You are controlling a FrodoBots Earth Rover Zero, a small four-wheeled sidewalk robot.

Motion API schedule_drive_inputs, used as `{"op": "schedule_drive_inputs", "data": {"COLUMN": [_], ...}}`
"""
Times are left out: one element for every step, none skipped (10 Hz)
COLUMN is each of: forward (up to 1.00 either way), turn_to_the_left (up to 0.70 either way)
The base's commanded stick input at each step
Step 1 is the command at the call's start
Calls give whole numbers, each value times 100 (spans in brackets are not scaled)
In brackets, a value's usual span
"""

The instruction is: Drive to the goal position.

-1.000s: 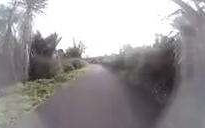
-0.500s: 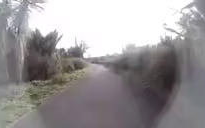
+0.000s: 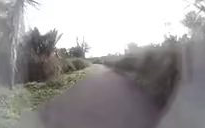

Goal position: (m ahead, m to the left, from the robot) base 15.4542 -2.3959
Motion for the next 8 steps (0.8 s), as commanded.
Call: {"op": "schedule_drive_inputs", "data": {"forward": [70,70,70,70,70,70,70,70], "turn_to_the_left": [-29,-32,-27,-13,0,0,0,0]}}
